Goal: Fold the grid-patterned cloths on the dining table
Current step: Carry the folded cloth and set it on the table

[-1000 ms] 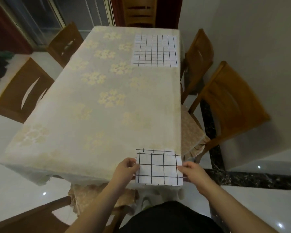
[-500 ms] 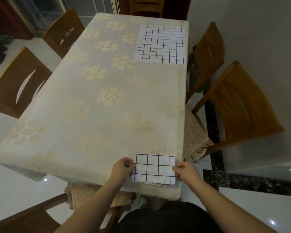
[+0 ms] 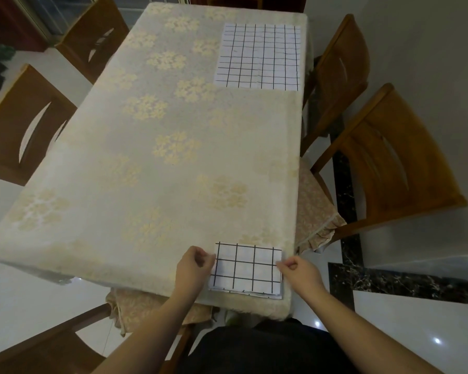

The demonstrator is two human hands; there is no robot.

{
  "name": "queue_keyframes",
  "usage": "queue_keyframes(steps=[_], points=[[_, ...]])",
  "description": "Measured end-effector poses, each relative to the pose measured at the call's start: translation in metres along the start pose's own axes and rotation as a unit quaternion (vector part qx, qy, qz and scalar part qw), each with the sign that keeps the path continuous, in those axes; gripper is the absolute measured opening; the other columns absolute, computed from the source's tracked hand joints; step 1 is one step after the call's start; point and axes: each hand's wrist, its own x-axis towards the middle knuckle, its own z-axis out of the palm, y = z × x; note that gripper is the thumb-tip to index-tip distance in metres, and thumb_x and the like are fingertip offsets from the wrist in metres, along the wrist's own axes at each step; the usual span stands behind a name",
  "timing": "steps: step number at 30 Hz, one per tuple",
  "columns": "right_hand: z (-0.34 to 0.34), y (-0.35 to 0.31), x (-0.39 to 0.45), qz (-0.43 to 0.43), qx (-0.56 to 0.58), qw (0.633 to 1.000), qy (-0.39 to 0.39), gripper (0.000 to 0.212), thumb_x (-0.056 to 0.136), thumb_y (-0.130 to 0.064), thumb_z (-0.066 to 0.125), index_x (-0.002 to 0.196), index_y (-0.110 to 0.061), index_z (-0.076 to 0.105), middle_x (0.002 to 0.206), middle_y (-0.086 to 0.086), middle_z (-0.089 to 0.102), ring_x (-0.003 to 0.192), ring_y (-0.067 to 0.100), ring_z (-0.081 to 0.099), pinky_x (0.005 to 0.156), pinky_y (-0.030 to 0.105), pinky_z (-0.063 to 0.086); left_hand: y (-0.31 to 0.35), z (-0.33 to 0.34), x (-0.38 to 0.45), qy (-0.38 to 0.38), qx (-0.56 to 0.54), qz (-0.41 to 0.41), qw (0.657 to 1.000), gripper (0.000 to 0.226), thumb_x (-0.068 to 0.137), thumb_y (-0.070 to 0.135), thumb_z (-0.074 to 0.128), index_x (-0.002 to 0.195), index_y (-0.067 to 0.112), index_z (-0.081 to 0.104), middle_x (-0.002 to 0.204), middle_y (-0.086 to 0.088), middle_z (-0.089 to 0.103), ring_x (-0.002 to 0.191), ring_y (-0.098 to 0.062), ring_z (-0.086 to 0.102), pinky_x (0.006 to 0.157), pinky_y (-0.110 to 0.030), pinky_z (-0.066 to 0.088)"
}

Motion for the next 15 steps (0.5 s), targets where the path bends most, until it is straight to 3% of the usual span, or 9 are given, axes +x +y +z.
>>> queue_keyframes(steps=[2, 4, 6, 8, 11, 15], points=[[-0.002, -0.002, -0.001, -0.019, -0.032, 0.997, 0.064, 0.031, 0.091, -0.053, 0.053, 0.091, -0.023, 0.058, 0.082, -0.007, 0.061, 0.077, 0.013, 0.060, 0.071, 0.036, 0.053, 0.001, 0.000, -0.003, 0.052, 0.046, 0.066, 0.995, 0.017, 0.089, 0.033, 0.064, 0.092, 0.018, 0.056, 0.085, 0.003, 0.056, 0.076, -0.013, 0.056, 0.063, -0.021, 0.042], [0.000, -0.002, 0.001, -0.084, -0.084, 0.985, 0.124, 0.033, 0.093, -0.053, 0.046, 0.092, -0.023, 0.058, 0.083, -0.007, 0.059, 0.080, 0.014, 0.059, 0.073, 0.038, 0.053, -0.002, 0.003, -0.002, 0.075, 0.131, 0.188, 0.971, 0.016, 0.091, 0.030, 0.061, 0.099, 0.016, 0.058, 0.096, 0.001, 0.057, 0.086, -0.016, 0.056, 0.074, -0.027, 0.046], [0.010, -0.002, 0.003, -0.179, -0.148, 0.960, 0.158, 0.029, 0.094, -0.048, 0.046, 0.100, -0.023, 0.060, 0.094, -0.007, 0.059, 0.094, 0.015, 0.055, 0.084, 0.035, 0.048, -0.007, 0.010, 0.001, 0.048, 0.218, 0.303, 0.926, 0.028, 0.093, 0.032, 0.052, 0.116, 0.016, 0.059, 0.119, -0.003, 0.059, 0.109, -0.021, 0.056, 0.091, -0.034, 0.045], [0.027, -0.008, 0.003, -0.255, -0.201, 0.929, 0.178, 0.034, 0.095, -0.043, 0.045, 0.116, -0.020, 0.060, 0.113, -0.001, 0.060, 0.112, 0.020, 0.052, 0.098, 0.036, 0.039, -0.009, 0.018, 0.003, -0.003, 0.294, 0.380, 0.877, 0.047, 0.098, 0.037, 0.039, 0.139, 0.016, 0.047, 0.148, -0.004, 0.043, 0.138, -0.022, 0.038, 0.110, -0.037, 0.032], [0.057, -0.022, 0.004, -0.306, -0.288, 0.890, 0.178, 0.053, 0.093, -0.041, 0.036, 0.131, -0.011, 0.057, 0.137, 0.008, 0.056, 0.132, 0.026, 0.047, 0.111, 0.036, 0.023, -0.007, 0.028, 0.011, -0.052, 0.360, 0.421, 0.830, 0.057, 0.103, 0.040, 0.028, 0.153, 0.013, 0.022, 0.161, -0.005, 0.017, 0.149, -0.020, 0.011, 0.119, -0.039, 0.013], [0.083, -0.024, 0.004, -0.278, -0.340, 0.891, 0.119, 0.062, 0.095, -0.040, 0.029, 0.145, -0.006, 0.041, 0.154, 0.009, 0.036, 0.144, 0.019, 0.021, 0.115, 0.034, 0.009, -0.014, 0.034, 0.020, -0.096, 0.388, 0.412, 0.819, 0.059, 0.103, 0.041, 0.030, 0.154, 0.013, 0.017, 0.162, -0.004, 0.013, 0.149, -0.019, 0.008, 0.119, -0.040, 0.011]])
